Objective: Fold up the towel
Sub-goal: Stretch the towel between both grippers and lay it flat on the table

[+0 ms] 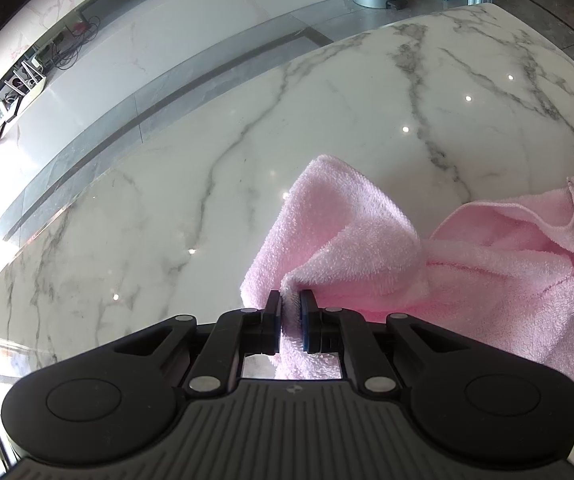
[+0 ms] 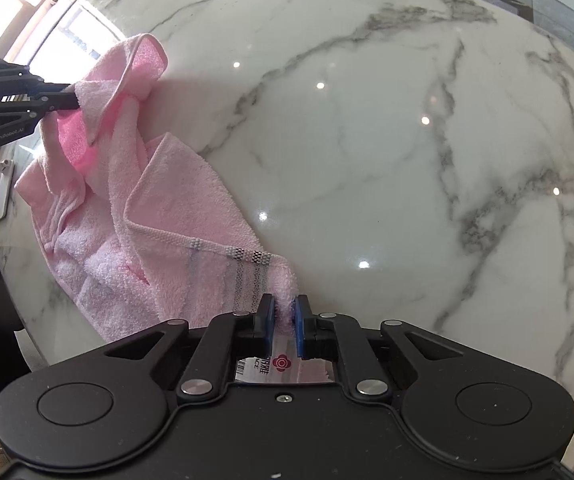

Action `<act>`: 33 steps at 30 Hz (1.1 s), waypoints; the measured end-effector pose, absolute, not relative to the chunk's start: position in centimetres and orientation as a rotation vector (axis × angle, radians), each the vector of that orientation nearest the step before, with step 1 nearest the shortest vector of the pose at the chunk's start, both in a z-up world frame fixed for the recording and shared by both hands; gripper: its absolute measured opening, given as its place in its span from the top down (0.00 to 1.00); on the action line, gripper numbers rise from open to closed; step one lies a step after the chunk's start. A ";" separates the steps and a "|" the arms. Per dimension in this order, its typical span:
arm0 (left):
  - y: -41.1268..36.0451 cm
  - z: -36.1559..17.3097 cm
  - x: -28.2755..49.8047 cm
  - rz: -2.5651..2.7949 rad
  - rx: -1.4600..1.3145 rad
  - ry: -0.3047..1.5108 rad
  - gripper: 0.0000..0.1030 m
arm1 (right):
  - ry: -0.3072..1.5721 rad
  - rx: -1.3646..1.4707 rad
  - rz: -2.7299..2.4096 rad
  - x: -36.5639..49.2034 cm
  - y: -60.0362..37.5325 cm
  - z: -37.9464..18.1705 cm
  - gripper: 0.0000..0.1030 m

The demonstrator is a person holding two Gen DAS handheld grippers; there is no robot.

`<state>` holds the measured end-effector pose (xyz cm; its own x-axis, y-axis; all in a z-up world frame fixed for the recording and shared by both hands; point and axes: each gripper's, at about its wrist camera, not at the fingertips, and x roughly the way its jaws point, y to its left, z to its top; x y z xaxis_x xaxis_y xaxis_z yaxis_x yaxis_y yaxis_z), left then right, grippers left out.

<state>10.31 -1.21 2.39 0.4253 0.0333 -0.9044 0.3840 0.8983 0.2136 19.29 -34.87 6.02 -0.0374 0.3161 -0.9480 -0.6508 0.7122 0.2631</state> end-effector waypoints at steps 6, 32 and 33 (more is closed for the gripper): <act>1.7 3.1 11.2 -0.137 0.437 1.115 0.92 | 1.321 -0.360 0.674 21.5 -36.5 9.3 0.93; 14.3 0.6 18.0 0.144 0.373 1.254 0.92 | 1.190 -0.398 0.141 34.7 -40.6 7.2 0.87; 14.2 0.8 17.6 0.133 0.366 1.244 0.92 | 1.189 -0.403 0.146 34.3 -40.6 7.3 0.87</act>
